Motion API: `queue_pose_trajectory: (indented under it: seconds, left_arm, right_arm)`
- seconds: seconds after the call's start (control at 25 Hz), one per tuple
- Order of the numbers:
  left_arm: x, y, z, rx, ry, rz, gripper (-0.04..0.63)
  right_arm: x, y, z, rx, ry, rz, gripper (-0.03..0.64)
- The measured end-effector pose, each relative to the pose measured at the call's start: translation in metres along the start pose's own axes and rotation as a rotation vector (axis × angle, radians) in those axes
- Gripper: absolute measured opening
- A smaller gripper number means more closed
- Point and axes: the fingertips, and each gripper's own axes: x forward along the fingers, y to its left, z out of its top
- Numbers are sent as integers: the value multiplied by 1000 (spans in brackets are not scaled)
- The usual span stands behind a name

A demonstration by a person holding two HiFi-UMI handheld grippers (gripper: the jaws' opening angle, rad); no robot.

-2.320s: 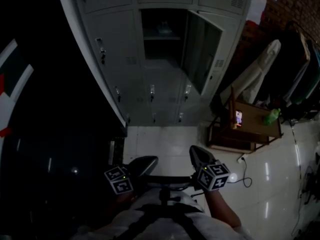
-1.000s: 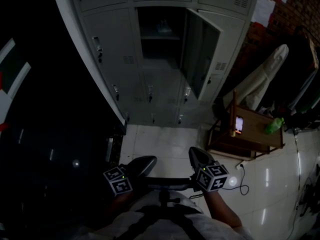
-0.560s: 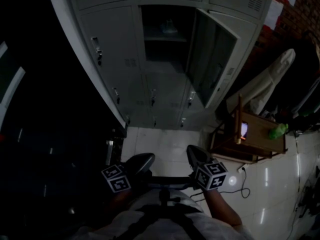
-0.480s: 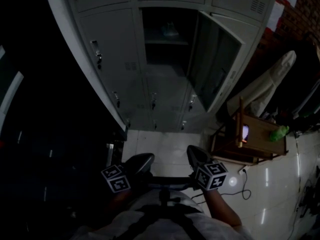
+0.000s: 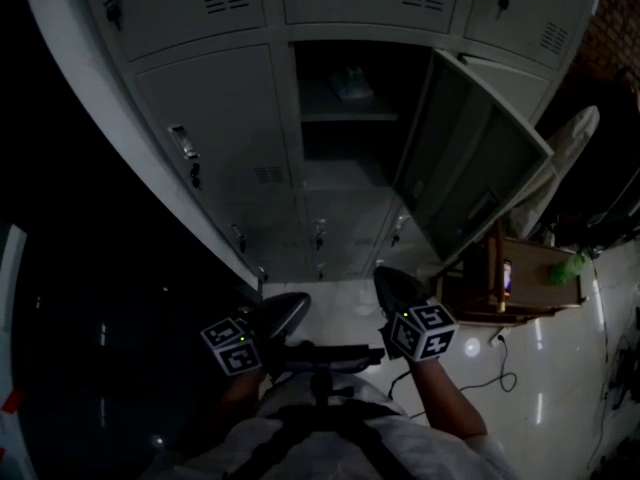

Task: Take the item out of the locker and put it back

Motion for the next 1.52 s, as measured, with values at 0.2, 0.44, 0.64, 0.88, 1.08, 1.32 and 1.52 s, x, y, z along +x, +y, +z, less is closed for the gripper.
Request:
queue_pose_trajectory:
  seconds: [0.2, 0.44, 0.64, 0.88, 1.08, 1.32, 1.52]
  left_arm:
    - [10, 34, 47, 40, 11, -51, -6]
    - [28, 58, 71, -4, 31, -107, -6]
    - [51, 65, 92, 10, 14, -112, -6]
    - [78, 60, 117, 80, -13, -131, -6]
    - [105, 60, 138, 144, -28, -131, -6]
    - [132, 63, 159, 203, -57, -117, 7]
    - [148, 68, 176, 207, -84, -105, 57]
  right_arm:
    - [53, 5, 40, -59, -29, -38, 11]
    - [90, -10, 89, -151, -58, -118, 11]
    - [115, -26, 132, -212, -92, -147, 12]
    - [147, -35, 193, -321, -155, -148, 82]
    - [180, -43, 248, -371, -199, -155, 138]
    - [220, -73, 298, -388, -210, -234, 179]
    - [257, -81, 326, -416, -160, -250, 221]
